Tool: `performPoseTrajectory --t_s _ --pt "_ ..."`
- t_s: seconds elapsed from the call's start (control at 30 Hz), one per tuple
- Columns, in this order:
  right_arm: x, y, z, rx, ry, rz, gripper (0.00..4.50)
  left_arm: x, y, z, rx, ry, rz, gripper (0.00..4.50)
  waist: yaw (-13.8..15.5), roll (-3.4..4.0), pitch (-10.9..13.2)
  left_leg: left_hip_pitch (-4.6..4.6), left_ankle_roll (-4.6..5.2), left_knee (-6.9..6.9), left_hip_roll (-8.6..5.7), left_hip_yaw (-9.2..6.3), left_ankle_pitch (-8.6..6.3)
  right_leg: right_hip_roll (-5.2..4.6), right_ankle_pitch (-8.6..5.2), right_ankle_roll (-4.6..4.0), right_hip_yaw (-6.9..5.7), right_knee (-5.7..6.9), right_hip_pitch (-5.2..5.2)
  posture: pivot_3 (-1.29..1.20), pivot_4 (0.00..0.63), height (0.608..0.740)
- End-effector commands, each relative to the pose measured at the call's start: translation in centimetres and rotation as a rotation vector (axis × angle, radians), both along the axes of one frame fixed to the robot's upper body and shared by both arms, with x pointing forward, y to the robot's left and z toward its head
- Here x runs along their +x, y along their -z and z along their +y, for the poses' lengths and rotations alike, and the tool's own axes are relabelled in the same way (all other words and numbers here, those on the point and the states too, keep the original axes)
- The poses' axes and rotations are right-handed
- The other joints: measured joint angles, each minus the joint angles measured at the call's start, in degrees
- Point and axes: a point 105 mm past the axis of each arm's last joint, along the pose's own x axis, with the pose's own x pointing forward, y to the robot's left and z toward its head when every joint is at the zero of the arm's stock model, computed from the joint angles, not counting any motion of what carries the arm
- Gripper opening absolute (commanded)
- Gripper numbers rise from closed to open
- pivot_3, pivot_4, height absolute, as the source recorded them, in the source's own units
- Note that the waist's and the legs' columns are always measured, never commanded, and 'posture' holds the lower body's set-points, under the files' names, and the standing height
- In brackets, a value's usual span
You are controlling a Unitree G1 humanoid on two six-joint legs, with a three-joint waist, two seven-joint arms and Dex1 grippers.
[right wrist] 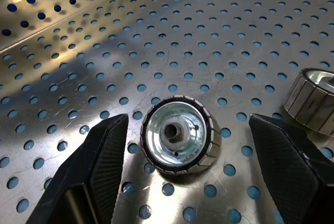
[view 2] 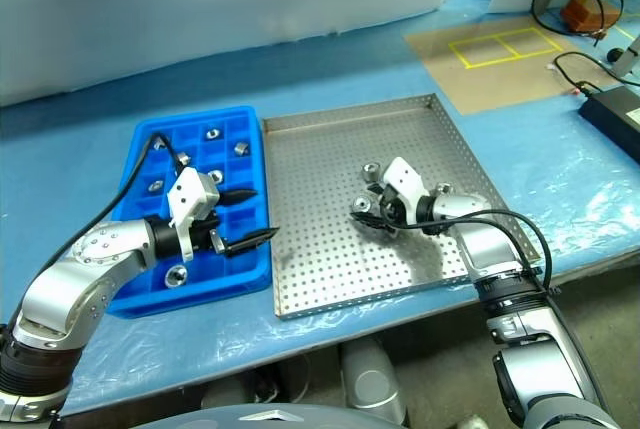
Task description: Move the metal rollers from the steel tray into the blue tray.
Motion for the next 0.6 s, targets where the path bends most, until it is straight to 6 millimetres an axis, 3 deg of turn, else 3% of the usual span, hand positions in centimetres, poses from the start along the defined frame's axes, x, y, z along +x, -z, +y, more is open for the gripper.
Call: performPoseTrajectory --t_s 0.03,0.17,0.3,0.33,0.47,0.6 --pt "0.1 -0.9 0.5 0.001 -0.021 -0.049 3.81 -0.2 -0.9 0.0 0.0 0.014 -0.046 4.42 0.01 0.0 0.0 0.0 0.0 0.0 0.0 0.0 0.0 0.0 0.0 0.0 0.0 0.0 0.0 -0.62 0.15 0.74" --pt "0.4 0.1 0.4 -0.036 -0.001 -0.054 3.81 -0.2 -0.8 0.0 0.0 0.013 -0.044 4.42 -0.01 0.0 0.0 0.0 0.0 0.0 0.0 0.0 0.0 0.0 0.0 0.0 0.0 0.0 0.0 -0.62 0.15 0.74" --pt "0.6 0.6 0.5 -0.05 0.014 -0.056 2.56 -0.4 -0.5 0.3 0.006 0.011 -0.035 4.46 -0.05 0.0 0.0 0.0 0.0 0.0 0.0 0.0 0.0 0.0 0.0 0.0 0.0 0.0 0.0 -0.62 0.15 0.74" --pt "0.7 0.5 0.5 -0.046 0.011 -0.058 2.56 -0.5 -0.4 0.4 0.007 0.011 -0.031 4.46 -0.07 0.0 0.0 0.0 0.0 0.0 0.0 0.0 0.0 0.0 0.0 0.0 0.0 0.0 0.0 -0.62 0.15 0.74" --pt "1.0 -0.2 1.1 -0.024 0.013 -0.073 1.65 -2.0 0.3 0.1 0.026 0.062 0.008 4.46 -0.27 0.0 0.0 0.01 -0.01 0.0 0.02 0.0 0.0 0.0 0.0 0.0 0.0 0.01 0.0 -0.61 0.15 0.74" --pt "1.1 -1.8 2.7 0.034 -0.038 -0.097 1.66 -2.6 0.2 1.1 0.038 0.025 0.012 4.46 -0.35 -0.01 0.01 0.0 -0.01 0.0 0.02 0.0 0.0 0.0 0.0 -0.01 -0.01 0.02 -0.02 -0.57 0.15 0.74"
